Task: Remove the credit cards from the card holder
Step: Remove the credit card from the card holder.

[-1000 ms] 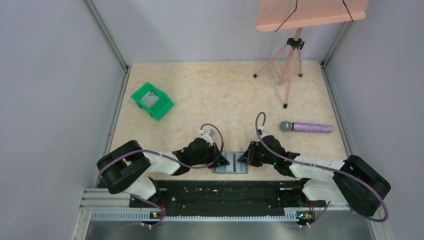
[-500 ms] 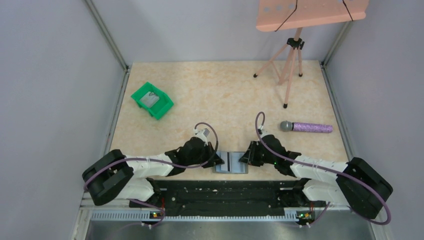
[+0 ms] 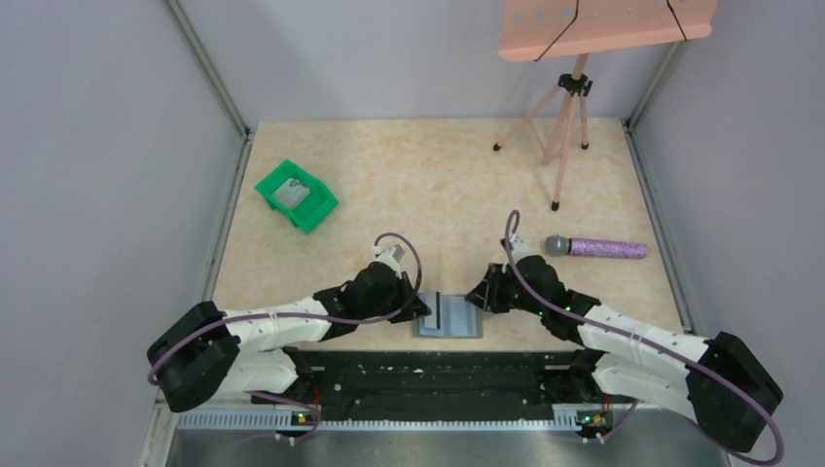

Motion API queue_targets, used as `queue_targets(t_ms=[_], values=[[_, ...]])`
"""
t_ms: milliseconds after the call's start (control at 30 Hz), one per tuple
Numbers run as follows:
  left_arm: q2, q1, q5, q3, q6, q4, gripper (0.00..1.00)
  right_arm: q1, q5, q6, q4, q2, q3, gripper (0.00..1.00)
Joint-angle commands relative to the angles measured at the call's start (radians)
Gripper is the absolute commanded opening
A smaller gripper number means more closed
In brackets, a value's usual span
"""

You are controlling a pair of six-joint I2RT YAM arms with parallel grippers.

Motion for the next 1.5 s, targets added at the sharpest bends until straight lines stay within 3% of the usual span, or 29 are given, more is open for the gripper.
queue_targets(t_ms=[0, 200, 400, 733, 933, 1100, 1467], values=[[-0.023, 0.004, -0.054, 0.038, 0.02, -0.046, 0.0, -0.004, 0.023, -0.109, 0.021, -0.061, 0.053, 0.27], [-0.048, 0.004, -0.083, 0.053, 0.003, -0.08, 0.0, -0.002, 0.088, -0.241, 0.151, -0.174, -0.006, 0.29], [-0.085, 0.006, -0.129, 0.071, -0.082, -0.107, 0.0, 0.046, 0.063, -0.521, 0.246, -0.23, -0.022, 0.36], [-0.155, 0.013, -0.183, 0.103, -0.17, -0.175, 0.0, 0.138, -0.051, -0.726, 0.371, -0.175, -0.045, 0.43], [-0.206, 0.015, -0.184, 0.085, -0.341, -0.162, 0.0, 0.244, -0.044, -0.982, 0.498, -0.165, -0.108, 0.51], [-0.232, 0.015, -0.199, 0.072, -0.523, -0.176, 0.0, 0.273, -0.025, -1.225, 0.699, -0.175, -0.208, 0.55], [-0.214, 0.014, -0.185, 0.114, -0.672, -0.273, 0.0, 0.316, 0.007, -1.435, 0.654, -0.085, -0.131, 0.55]])
